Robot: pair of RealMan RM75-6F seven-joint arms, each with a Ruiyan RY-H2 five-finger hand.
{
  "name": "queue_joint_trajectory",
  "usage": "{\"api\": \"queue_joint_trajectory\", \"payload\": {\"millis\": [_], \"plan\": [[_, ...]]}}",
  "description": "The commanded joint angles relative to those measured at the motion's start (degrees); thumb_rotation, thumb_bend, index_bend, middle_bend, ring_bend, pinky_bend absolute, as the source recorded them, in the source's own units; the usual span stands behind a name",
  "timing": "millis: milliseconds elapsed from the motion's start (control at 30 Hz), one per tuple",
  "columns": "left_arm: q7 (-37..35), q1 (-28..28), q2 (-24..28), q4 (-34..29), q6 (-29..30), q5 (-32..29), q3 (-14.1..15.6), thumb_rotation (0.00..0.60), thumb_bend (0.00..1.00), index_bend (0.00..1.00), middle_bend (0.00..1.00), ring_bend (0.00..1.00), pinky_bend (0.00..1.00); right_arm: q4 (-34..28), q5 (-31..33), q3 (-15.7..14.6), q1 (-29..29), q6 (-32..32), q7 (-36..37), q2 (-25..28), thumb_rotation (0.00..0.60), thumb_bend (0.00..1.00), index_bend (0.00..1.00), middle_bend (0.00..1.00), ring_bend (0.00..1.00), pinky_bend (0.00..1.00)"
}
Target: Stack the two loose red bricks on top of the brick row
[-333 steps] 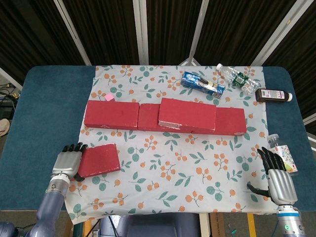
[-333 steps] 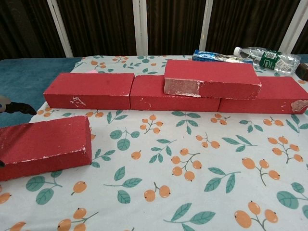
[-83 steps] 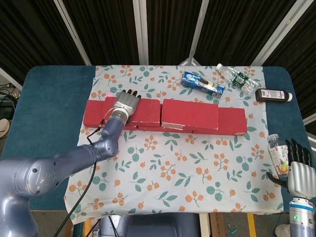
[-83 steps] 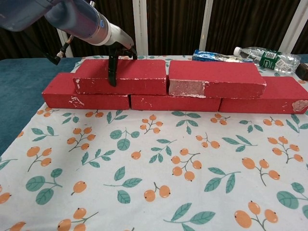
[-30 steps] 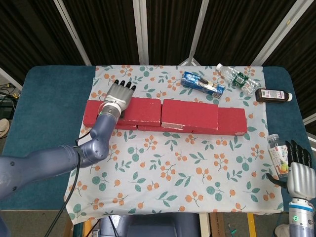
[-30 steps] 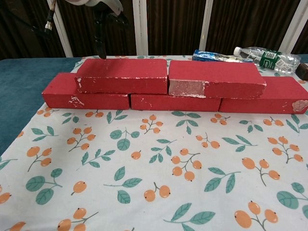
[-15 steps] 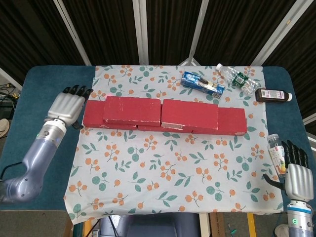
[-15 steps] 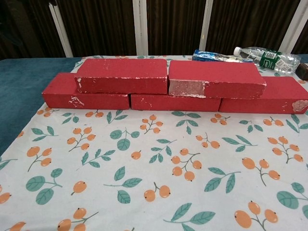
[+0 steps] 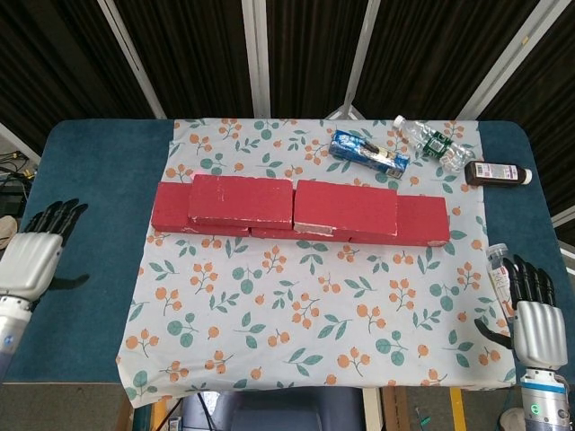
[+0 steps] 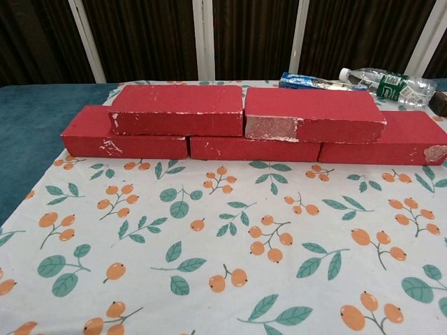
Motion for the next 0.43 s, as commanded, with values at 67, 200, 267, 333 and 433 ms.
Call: {"api": "queue_joint_trajectory", "payload": {"millis": [67,200,267,333,433], "plan": [[-4.08,10.85,-8.96,9.32,11.69,9.4,2.91,0.6,0.0,0.07,0.03,0.0,0.13,-0.25,-1.17,-0.38,-0.26,0.88,-0.05,0.44,0.6,0.15,0.0,0.0,0.0,0.0],[-5.17,14.46,-12.06,13.39,14.3,11.82,2.91,0.6,0.0,0.08,0.03,0.0,0.13,-0.61,-1.95,-0.6,-0.59,1.61,0.14,0.85,0.6,0.15,0.0,0.0,0.0,0.0],[-5.66,15.97,-13.28,15.18,14.8,12.92,3.09,0.6,0.0,0.09,0.03,0.0,0.13,-1.05,-2.41,-0.8,-0.82,1.99,0.53,1.18,0.6,0.15,0.0,0.0,0.0,0.0],[-5.82,16.62,-13.49,16.06,14.85,14.3,3.12,0.6,0.0,0.09,0.03,0.0,0.13,-1.35,-2.56,-0.9,-0.96,2.14,0.66,1.41,0.6,0.15,0.0,0.0,0.0,0.0],[-6.06,17.78,-13.82,16.51,16.01,16.0,2.46,0.6,0.0,0.09,0.03,0.0,0.13,-1.59,-2.87,-1.07,-1.08,2.25,0.74,1.67,0.6,0.15,0.0,0.0,0.0,0.0]]}}
